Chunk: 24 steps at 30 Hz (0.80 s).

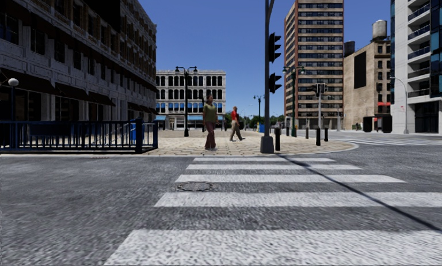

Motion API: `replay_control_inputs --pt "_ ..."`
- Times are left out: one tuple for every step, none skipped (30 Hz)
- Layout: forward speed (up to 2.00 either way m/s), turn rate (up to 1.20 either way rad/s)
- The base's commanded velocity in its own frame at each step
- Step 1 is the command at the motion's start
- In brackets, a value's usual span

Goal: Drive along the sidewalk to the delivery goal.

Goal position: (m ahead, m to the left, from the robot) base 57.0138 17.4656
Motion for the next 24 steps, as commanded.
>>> replay_control_inputs --pt "2.00 0.00" --pt "2.00 0.00" --pt "2.00 0.00" --pt "2.00 0.00" --pt "2.00 0.00" --pt "2.00 0.00" --pt "2.00 0.00" --pt "2.00 0.00" --pt "2.00 0.00" --pt "2.00 0.00" --pt "2.00 0.00" --pt "2.00 0.00" --pt "2.00 0.00" --pt "2.00 0.00" --pt "2.00 0.00" --pt "2.00 0.00" --pt "2.00 0.00" --pt "2.00 0.00" --pt "2.00 0.00" --pt "2.00 0.00" --pt "2.00 0.00" --pt "2.00 0.00" --pt "2.00 0.00" --pt "2.00 0.00"
